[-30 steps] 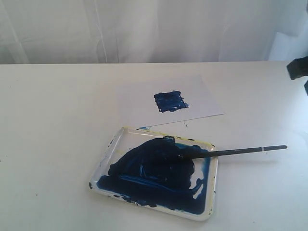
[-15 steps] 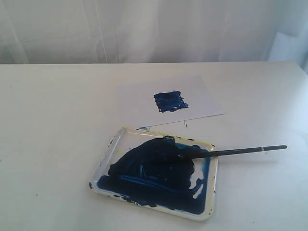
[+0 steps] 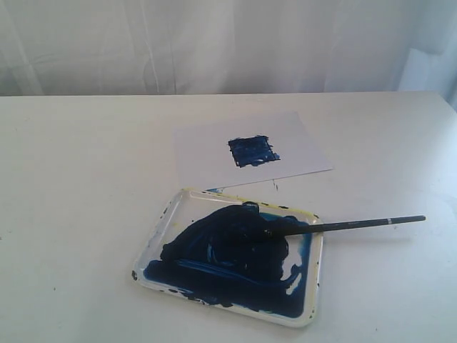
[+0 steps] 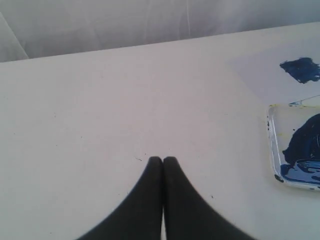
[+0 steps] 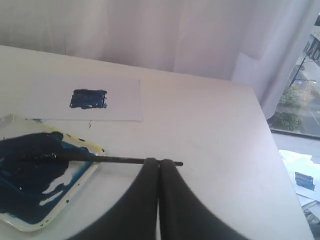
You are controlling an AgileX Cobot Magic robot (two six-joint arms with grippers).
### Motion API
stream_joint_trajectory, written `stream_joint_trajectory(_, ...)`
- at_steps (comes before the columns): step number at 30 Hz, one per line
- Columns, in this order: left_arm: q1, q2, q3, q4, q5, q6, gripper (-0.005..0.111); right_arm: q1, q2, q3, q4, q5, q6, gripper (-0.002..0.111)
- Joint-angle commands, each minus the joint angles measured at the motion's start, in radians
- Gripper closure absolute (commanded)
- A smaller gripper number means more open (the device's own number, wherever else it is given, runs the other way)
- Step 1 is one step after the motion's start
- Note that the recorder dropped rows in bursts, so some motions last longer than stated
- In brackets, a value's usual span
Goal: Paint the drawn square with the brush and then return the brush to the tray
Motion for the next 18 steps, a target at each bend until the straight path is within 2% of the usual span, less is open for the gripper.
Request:
stream_joint_trajectory(1,0.0,-0.019,0.045,-0.009,-0.049,-0.016,0.107,-0.008,-0.004,0.078,-0.008,-0.072,0.005,0.108)
stream_joint_trajectory(6,0.0,-0.019,0.094,0.072,-0.097,-0.019,0.107,-0.008,-0.004,0.116,-0.012,-0.145,0.005,0.108)
stream_joint_trajectory(9,0.0,-0.019,0.146,0.074,-0.146,-0.019,0.107,-0.008,-0.004,0.16,0.003,-0.255,0.005,0.108)
stream_joint_trajectory(13,0.0,-0.019,0.242,0.064,-0.285,-0.067,0.107,-0.008,-0.004,0.269,0.004,-0.47,0.005,0.108)
stream_joint_trajectory(18,0.0,-0.019,0.348,0.055,-0.534,-0.101,0.107,-0.008,-0.004,0.382,0.022,-0.684,0.005,0.108)
